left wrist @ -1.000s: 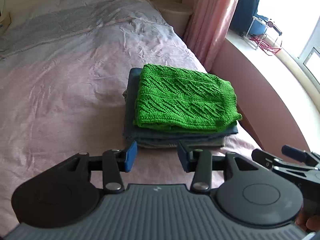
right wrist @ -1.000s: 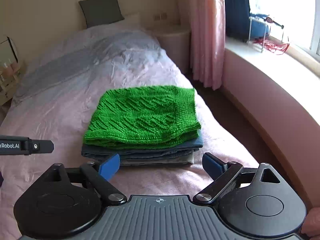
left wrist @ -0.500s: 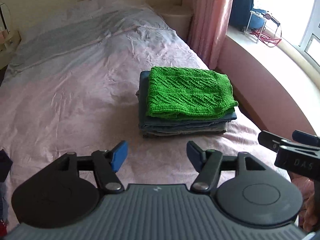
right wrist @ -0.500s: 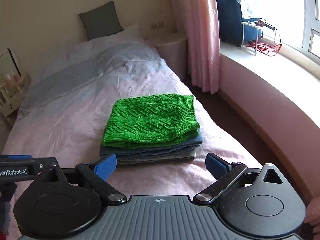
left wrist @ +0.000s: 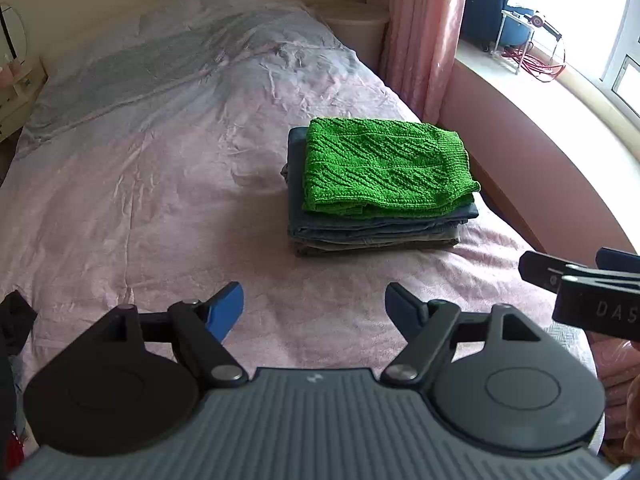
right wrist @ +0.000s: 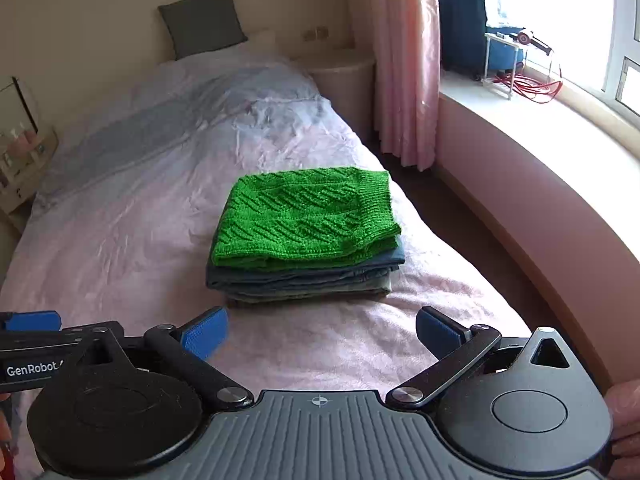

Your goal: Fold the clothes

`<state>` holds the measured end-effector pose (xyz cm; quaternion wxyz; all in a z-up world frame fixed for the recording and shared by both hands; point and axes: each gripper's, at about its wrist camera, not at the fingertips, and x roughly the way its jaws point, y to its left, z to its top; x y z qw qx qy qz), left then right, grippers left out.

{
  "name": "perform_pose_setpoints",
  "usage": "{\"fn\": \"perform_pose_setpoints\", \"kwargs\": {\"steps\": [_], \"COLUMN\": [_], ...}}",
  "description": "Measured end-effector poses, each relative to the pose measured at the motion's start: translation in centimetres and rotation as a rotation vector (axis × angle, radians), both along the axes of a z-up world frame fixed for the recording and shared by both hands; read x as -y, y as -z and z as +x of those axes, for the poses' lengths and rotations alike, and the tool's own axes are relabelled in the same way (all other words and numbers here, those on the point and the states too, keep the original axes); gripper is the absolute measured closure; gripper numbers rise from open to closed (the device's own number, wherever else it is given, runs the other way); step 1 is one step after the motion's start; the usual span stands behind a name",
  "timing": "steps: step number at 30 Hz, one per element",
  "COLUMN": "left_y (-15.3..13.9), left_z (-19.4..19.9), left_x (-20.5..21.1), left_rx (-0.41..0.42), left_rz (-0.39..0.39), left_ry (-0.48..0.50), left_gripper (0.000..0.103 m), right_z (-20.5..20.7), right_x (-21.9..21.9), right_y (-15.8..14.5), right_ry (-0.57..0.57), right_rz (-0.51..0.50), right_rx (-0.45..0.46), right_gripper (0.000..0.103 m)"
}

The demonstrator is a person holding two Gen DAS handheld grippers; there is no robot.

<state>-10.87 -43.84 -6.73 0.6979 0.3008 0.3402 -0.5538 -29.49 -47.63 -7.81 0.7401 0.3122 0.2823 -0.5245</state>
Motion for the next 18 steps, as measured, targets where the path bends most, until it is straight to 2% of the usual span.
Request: {"fn": "perform_pose_setpoints", "kwargs": {"steps": [3, 9, 18], "left_y": [0.1, 0.5, 2.9], "left_z": [-0.2, -0.5, -1.0], "left_x": [-0.1, -0.2, 1.4], "left_rx": [0.005, 0.013, -0.01], "left_rz": [-0.009, -0.023, 0.047], "left_ry": [0.008, 0.021, 0.014], "left_gripper": [0.019, 0.019, 0.019], "right_z": [-0.2, -0.7, -1.2], "right_x": [0.0, 0.8, 2.3], "right_y": [0.2, 0.7, 2.8], "right_ry": [0.019, 0.051, 0.054], "right_rz": [-0.018, 0.022, 0.1], "right_rx": [0.003, -0.006, -0.023], "right_gripper": [0.001, 0.001, 0.001]}}
